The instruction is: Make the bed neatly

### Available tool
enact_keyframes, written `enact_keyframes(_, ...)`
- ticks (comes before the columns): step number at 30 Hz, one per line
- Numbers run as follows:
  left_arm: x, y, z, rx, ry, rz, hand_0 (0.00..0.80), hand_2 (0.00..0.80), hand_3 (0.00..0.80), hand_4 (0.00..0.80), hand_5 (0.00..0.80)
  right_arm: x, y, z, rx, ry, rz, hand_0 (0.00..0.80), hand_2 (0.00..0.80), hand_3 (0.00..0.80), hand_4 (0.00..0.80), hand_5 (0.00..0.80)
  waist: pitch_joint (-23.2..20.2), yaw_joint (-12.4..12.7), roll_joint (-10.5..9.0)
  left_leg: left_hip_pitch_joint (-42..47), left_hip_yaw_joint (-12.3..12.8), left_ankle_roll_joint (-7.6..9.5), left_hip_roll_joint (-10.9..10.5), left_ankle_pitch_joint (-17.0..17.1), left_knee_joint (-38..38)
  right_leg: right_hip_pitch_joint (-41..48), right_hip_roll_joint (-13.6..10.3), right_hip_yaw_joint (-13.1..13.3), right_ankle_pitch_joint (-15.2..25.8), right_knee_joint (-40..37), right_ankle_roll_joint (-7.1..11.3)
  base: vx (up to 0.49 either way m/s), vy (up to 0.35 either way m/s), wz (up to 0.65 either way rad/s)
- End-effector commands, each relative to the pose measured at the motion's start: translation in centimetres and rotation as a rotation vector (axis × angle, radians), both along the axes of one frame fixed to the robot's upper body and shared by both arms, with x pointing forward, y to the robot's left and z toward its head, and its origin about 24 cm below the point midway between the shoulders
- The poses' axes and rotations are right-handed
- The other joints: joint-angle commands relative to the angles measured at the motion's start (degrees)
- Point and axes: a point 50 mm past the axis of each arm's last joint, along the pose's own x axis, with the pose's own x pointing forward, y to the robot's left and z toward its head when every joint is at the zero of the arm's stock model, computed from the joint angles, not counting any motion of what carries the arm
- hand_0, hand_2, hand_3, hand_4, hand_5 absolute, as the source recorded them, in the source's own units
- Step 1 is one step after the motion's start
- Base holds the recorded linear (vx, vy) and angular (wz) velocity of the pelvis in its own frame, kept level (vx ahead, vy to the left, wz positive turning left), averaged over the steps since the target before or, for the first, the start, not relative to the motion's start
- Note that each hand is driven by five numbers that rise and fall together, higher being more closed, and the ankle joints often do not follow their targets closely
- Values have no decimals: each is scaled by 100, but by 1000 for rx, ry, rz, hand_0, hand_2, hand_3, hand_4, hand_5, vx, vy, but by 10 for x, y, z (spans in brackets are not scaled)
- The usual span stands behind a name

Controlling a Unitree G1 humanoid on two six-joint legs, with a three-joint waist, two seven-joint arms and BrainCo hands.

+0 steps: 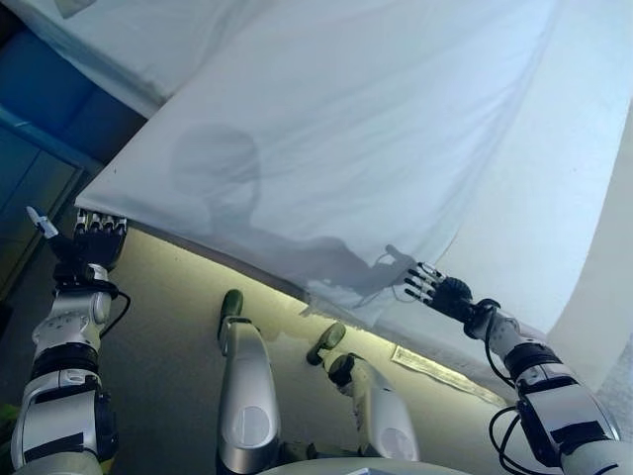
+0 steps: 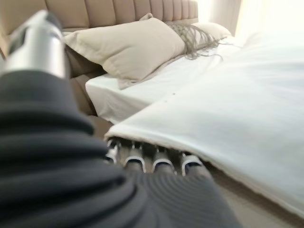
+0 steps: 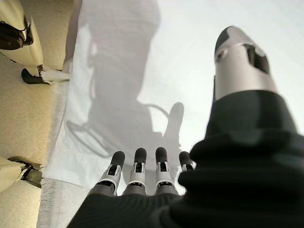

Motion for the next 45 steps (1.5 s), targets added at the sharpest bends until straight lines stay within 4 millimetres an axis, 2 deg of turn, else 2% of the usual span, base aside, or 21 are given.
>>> enact_keyframes(1, -82, 102, 36, -63, -260, 527, 0, 0, 0, 0, 0, -17, -33, -4, -50, 27, -71, 0, 0, 0, 0, 0, 81, 750, -240, -348, 23, 376, -458, -168, 161, -67, -977, 594, 61, 419, 794, -42, 39, 3)
enact_keyframes(6, -67, 74, 14, -67, -289, 422, 0, 0, 0, 0, 0, -8, -32, 8, -65, -27, -51, 0, 0, 0, 0, 0, 232, 724, -283, -572, 30, 432, -468, -157, 302, -405, -1011, 642, -17, 769, 782, -31, 28, 3)
enact_keyframes(11, -60, 59, -8, -135, -219, 416, 0, 0, 0, 0, 0, 1, -33, 21, -62, -68, -64, 0, 0, 0, 0, 0, 317, 740, -284, -788, -12, 489, -525, -197, 497, -695, -1004, 666, -131, 1111, 713, -28, -3, 3)
enact_keyframes(17, -74, 57, -42, -226, -80, 436, 0, 0, 0, 0, 0, 4, -25, 25, -28, -106, -26, 0, 0, 0, 0, 0, 316, 726, -296, -942, -40, 549, -528, -301, 779, -870, -1053, 683, -252, 1463, 673, 33, -57, 16)
enact_keyframes(24, -93, 47, -75, -284, 13, 425, 0, 0, 0, 0, 0, 8, -22, 33, -10, -140, -14, 0, 0, 0, 0, 0, 290, 668, -209, -1023, -19, 608, -541, -369, 997, -1015, -1090, 740, -441, 1834, 618, 19, -43, 18)
enact_keyframes(31, -110, 45, -90, -289, 67, 448, 0, 0, 0, 0, 0, 4, -15, 26, 35, -138, -26, 0, 0, 0, 0, 0, 235, 683, -211, -1031, -62, 642, -536, -513, 1281, -1038, -1100, 786, -595, 2117, 563, 22, -101, 2)
enact_keyframes(35, -116, 57, -86, -223, 141, 530, 0, 0, 0, 0, 0, -4, -12, 14, 76, -115, -18, 0, 0, 0, 0, 0, 114, 617, -172, -815, -22, 621, -515, -538, 1226, -833, -1111, 811, -569, 2023, 568, 56, -114, 1)
enact_keyframes(37, -121, 67, -82, -136, 221, 589, 0, 0, 0, 0, 0, -6, -8, 10, 96, -109, -14, 0, 0, 0, 0, 0, 32, 562, -149, -627, 18, 586, -482, -521, 1124, -646, -1091, 823, -522, 1862, 584, 60, -107, -2)
enact_keyframes(42, -128, 80, -70, 262, 530, 709, 0, 0, 0, 0, 0, -13, 4, 1, 130, -85, -6, 0, 0, 0, 0, 0, -238, 402, -31, -6, 181, 458, -363, -371, 616, -33, -977, 816, -299, 1134, 632, 70, -107, -8)
enact_keyframes(45, -133, 77, -69, 518, 703, 723, 0, 0, 0, 0, 0, -23, 8, -8, 142, -67, -18, 0, 0, 0, 0, 0, -415, 304, 55, 486, 333, 375, -278, -201, 104, 440, -875, 801, -97, 518, 674, 96, -127, -15)
